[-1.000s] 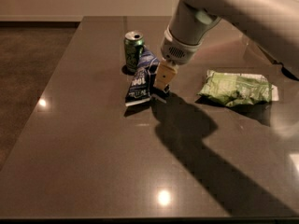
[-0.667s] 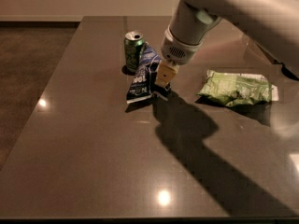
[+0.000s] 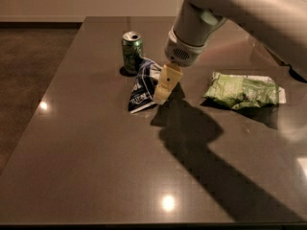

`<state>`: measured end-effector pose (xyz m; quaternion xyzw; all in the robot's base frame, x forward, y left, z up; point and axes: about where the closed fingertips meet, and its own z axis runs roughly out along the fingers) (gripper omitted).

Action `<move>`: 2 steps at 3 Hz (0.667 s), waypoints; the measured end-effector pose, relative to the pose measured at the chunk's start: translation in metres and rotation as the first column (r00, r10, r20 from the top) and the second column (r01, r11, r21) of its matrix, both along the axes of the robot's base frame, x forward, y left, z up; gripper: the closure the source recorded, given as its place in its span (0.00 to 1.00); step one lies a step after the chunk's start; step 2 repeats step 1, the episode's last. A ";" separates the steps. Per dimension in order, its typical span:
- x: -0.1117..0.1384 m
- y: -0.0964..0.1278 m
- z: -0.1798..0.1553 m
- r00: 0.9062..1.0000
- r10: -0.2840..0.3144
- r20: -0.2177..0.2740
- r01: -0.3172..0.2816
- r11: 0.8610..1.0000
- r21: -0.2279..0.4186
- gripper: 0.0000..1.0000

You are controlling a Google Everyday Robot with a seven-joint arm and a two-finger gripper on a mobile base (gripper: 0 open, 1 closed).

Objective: Move blue chip bag near green can

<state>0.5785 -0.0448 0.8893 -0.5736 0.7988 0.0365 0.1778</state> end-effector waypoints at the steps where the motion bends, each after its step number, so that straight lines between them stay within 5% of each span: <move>1: 0.000 0.000 0.000 1.000 0.000 0.000 0.000 1.000 0.000 0.00; 2: 0.000 0.000 0.000 1.000 0.000 0.000 0.000 1.000 0.000 0.00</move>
Offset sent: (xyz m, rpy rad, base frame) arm 0.0000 0.0000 0.0000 0.0000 0.0000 0.0000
